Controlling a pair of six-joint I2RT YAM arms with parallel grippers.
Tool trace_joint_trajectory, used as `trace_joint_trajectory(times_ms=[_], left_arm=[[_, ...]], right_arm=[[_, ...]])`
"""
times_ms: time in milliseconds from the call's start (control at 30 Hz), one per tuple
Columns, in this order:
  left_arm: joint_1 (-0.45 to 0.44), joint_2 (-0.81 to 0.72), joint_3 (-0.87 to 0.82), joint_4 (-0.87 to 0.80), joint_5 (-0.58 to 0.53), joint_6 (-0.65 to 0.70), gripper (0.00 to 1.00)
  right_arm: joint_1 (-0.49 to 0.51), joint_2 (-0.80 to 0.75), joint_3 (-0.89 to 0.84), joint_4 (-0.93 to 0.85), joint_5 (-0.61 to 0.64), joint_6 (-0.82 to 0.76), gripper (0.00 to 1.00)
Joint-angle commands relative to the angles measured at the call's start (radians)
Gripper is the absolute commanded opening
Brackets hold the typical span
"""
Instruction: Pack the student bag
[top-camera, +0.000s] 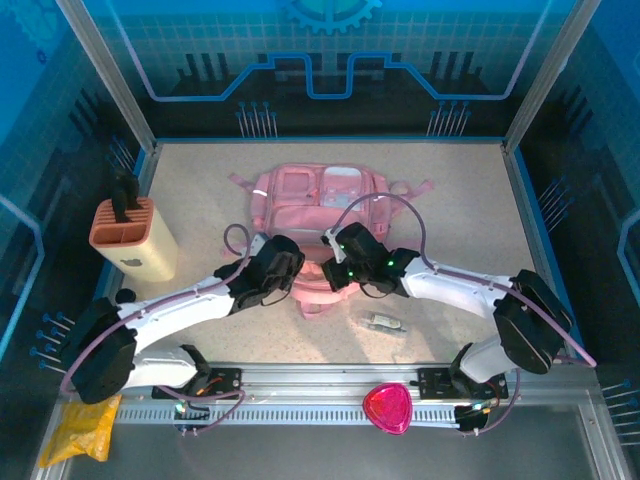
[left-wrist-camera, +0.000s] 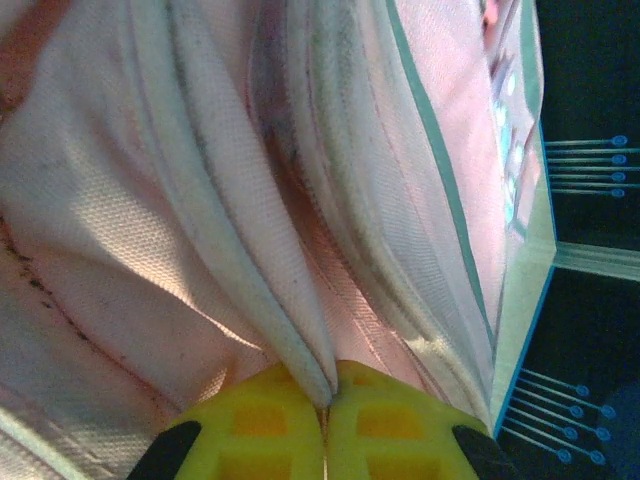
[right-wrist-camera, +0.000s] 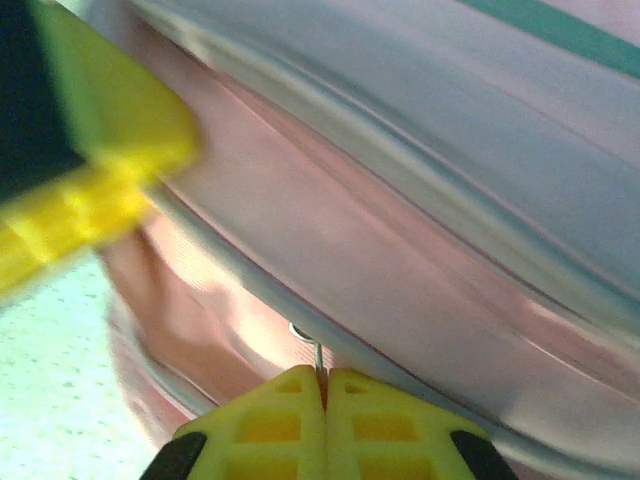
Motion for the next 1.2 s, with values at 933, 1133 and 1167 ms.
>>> trace_joint_trajectory(times_ms=[933,1133,1167], left_arm=[[0.292,-0.110,-0.028,-0.166,0.020,0.438,0.00],[0.322,-0.099,-0.016,-0.190,0.045,0.474,0.00],[0.324,-0.100,-0.021,-0.178,0.054,0.477,0.00]], right_arm=[[-0.263,0.197,0.176,-0.235,0.421,-0.086,0.00],[-0.288,0.261,0.212,-0.180,0.453,-0.076,0.00],[-0.291,0.265,0.213,-0.176,0.450,-0.074,0.00]])
